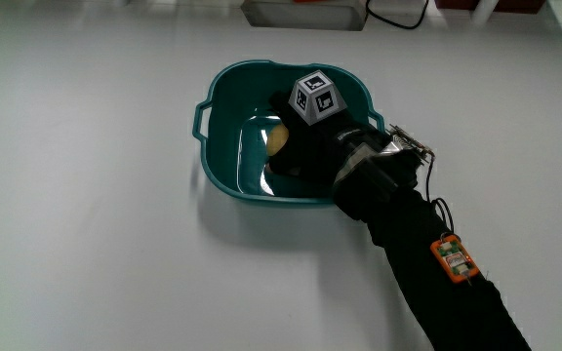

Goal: Pick pear from plate

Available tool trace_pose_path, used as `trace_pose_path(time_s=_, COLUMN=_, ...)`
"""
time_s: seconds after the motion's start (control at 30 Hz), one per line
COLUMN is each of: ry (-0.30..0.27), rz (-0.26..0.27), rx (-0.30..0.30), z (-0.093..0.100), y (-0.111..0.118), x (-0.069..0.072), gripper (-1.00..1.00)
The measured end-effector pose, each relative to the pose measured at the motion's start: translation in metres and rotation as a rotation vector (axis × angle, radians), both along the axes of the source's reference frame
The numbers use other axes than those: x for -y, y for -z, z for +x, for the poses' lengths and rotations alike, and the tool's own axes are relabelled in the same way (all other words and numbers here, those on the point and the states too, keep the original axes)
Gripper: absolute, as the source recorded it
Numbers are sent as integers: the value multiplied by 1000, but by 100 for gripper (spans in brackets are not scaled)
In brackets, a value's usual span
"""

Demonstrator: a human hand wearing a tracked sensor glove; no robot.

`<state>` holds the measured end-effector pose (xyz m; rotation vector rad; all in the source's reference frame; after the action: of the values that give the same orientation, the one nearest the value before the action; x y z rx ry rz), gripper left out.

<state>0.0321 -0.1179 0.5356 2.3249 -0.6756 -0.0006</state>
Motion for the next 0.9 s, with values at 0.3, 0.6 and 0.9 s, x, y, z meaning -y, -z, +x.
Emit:
trace_pose_path(time_s=0.3, ry=24, rz=-43, rx=-13, z=-4, y=-5, x=1, gripper=81)
trace_pose_path(time_s=0.6, ry=-6, rz=-65, rx=2, z=-4, y=-12, x=2, gripper=100)
trace_pose_path(time_s=0.9, ry=-92, rz=-66, rx=23, z=0, y=-10, x=2, gripper=100)
